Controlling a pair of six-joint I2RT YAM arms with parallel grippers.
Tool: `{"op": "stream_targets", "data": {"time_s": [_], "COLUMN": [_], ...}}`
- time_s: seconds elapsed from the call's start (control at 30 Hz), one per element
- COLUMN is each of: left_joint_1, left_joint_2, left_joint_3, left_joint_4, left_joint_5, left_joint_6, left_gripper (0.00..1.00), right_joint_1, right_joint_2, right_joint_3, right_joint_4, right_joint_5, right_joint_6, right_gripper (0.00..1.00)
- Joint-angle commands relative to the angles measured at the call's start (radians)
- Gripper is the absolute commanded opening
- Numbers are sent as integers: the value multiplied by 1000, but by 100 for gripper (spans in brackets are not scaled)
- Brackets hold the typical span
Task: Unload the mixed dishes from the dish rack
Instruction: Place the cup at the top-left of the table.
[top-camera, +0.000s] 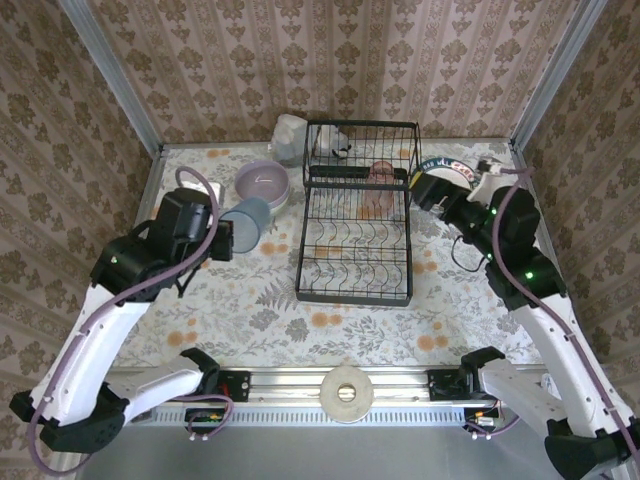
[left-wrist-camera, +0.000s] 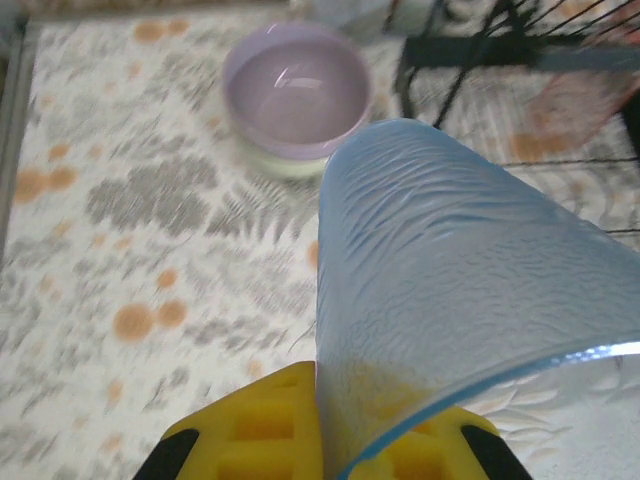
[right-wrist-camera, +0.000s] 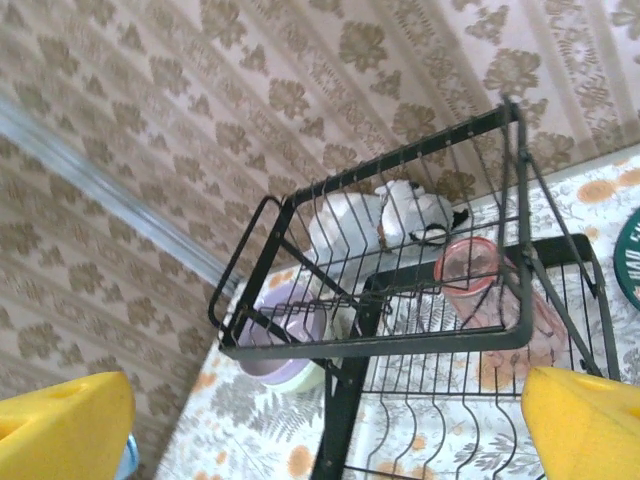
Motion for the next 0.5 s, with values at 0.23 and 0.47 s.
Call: {"op": "stream_targets", "data": {"time_s": [0.23,0.47], "left_joint_1": [244,267], "left_joint_2": [187,412], "left_joint_3": [-18,24], "left_joint_4": [-91,-45], "left_joint_5": [336,345], "left_joint_6": [91,167], "left_gripper": [0,0], "right_joint_1": [130,302], "right_joint_2": [228,226], "right_joint_3": [92,-34], "right_joint_4": [-35,26], "right_joint_5": [9,62], "right_joint_6": [-133,-231], "right_gripper": [100,100]}}
